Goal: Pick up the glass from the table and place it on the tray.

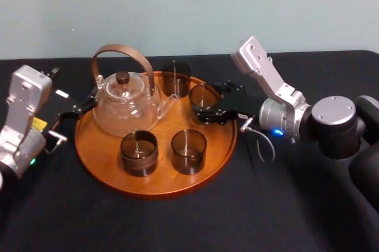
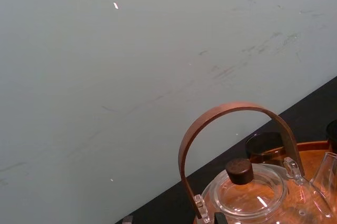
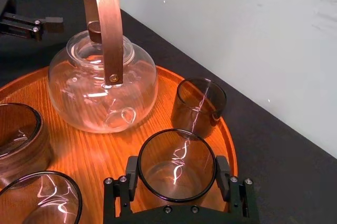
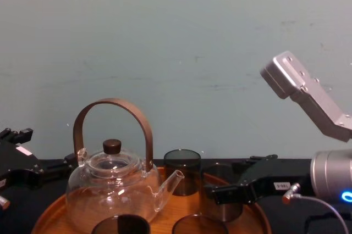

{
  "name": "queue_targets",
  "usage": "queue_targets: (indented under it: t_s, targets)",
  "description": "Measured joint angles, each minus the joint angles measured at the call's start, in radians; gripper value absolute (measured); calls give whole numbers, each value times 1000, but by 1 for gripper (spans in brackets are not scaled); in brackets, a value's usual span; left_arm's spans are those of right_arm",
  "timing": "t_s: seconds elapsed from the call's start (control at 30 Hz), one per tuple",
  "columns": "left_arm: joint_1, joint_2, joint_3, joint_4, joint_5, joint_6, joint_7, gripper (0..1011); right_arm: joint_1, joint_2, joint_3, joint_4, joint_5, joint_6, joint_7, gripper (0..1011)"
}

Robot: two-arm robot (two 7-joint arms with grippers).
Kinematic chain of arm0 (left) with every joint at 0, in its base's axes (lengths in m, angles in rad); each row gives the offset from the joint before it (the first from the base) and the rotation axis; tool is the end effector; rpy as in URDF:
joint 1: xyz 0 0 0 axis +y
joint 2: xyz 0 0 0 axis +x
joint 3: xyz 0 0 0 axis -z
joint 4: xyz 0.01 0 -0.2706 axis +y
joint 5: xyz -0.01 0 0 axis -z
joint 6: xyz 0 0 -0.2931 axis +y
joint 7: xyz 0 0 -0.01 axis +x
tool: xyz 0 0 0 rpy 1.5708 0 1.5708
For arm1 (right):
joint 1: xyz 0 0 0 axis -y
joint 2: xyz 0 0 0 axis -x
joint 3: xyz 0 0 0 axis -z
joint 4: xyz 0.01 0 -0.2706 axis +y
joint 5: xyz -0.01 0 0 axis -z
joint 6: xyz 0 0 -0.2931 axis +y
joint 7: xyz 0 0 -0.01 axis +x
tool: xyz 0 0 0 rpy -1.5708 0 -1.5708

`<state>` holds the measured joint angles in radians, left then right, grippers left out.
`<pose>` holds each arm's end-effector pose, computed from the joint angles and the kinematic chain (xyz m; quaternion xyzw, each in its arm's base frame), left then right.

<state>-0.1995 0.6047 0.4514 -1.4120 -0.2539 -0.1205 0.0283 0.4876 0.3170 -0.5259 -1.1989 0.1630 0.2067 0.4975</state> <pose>0.3401 0.0758 -0.2836 0.1415 -0.1325 0.5799 0.7913 0.4154 0.0154 -0.2523 -0.2089 -0.0081 -0.3630 0.9080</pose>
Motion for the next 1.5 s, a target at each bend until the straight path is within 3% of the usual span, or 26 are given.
queue_targets:
  t_s: [1.13, 1.33, 1.5]
  targets:
    - [0, 0, 0, 0, 0, 0, 0, 1001, -1, -5, 0, 11, -13, -5, -12, 900]
    - [0, 0, 0, 0, 0, 0, 0, 1001, -1, -5, 0, 11, -12, -5, -11, 1000]
    - [0, 0, 0, 0, 0, 0, 0, 1001, -1, -5, 0, 11, -12, -5, -11, 1002]
